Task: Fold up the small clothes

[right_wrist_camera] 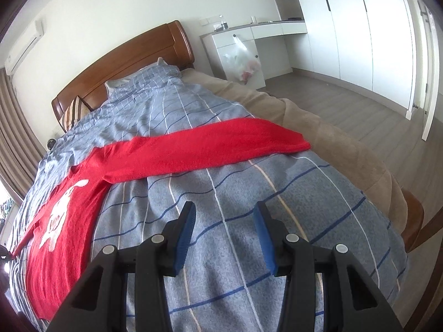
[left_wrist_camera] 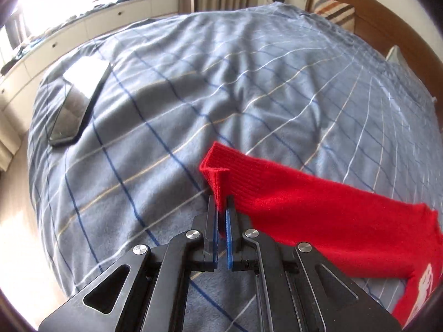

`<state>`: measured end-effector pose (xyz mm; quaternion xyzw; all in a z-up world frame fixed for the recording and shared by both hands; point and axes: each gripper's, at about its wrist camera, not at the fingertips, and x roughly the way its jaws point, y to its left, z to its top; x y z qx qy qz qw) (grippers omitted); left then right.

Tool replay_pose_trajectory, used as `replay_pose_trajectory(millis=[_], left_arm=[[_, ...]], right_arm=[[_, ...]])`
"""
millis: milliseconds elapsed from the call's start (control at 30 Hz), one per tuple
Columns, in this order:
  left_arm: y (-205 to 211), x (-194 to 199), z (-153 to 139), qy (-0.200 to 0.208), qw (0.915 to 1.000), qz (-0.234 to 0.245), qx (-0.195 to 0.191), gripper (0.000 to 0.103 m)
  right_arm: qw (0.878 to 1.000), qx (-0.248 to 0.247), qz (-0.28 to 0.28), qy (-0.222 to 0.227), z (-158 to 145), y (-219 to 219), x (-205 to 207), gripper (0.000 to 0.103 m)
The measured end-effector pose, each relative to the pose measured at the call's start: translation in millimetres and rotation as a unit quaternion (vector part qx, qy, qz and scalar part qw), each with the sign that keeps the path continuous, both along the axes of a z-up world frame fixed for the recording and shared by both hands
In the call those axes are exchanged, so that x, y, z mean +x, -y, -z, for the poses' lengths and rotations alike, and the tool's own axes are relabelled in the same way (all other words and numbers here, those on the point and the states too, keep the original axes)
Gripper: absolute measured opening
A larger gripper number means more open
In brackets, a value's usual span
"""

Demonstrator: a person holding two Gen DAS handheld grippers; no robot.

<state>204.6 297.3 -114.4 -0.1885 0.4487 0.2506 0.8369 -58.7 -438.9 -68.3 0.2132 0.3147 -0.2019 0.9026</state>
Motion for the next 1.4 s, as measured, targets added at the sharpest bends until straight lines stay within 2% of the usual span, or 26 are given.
replay_pose_trajectory(millis=[167, 333, 500, 667, 833, 867, 933, 1000, 1067, 1100, 1200, 1333, 1400], left_arm=[[1, -7, 20, 0.003, 1.0, 0.0, 0.002, 0.003], [-7, -8, 24, 0.018, 0.9998, 0.003, -0.009, 0.003], [-4, -9, 30, 0.032, 0.9994, 0.014, 0.006, 0.004], [-9, -13, 33, 0.053, 0.9985, 0.013, -0.007, 0.006], [-10, -20, 31, 0.079, 0.9966, 0.018, -0.016, 0.007], [-10, -22, 28, 0.081, 0.9963, 0.022, -0.016, 0.011], [-6, -32, 18, 0.084, 0.9961, 0.025, -0.011, 0.034], [2, -50, 1, 0.097, 0.995, 0.024, 0.007, 0.074], [17, -73, -18, 0.123, 0.9913, 0.037, 0.029, 0.087], [25, -82, -25, 0.134, 0.9892, 0.051, 0.031, 0.09], [57, -102, -31, 0.141, 0.9835, 0.112, 0.015, 0.095], [99, -101, -13, 0.115, 0.9776, 0.176, 0.002, 0.095], [113, -93, -1, 0.097, 0.9784, 0.182, 0.014, 0.095]], right_arm=[[1.0, -0.002, 0.004, -0.004, 2, 0, -1, 0.044], [1.0, 0.003, 0.009, -0.007, 4, 4, 0, 0.044], [1.0, 0.001, 0.012, -0.013, 6, 4, 3, 0.044], [1.0, -0.001, 0.012, -0.016, 6, 3, 3, 0.044], [1.0, -0.006, 0.015, -0.016, 5, 3, 2, 0.05], [1.0, -0.009, 0.017, -0.014, 5, 2, 2, 0.05], [1.0, -0.017, 0.023, -0.005, 1, 2, -2, 0.055], [0.999, -0.028, 0.03, 0.013, -6, 0, -8, 0.059], [0.998, -0.038, 0.037, 0.021, -13, -4, -13, 0.065], [0.998, -0.041, 0.036, 0.021, -15, -7, -14, 0.068], [0.999, -0.043, 0.011, 0.012, -15, -19, -5, 0.069], [0.999, -0.03, -0.023, 0.002, -9, -34, 18, 0.069], [0.999, -0.023, -0.034, 0.0, -5, -39, 30, 0.069]])
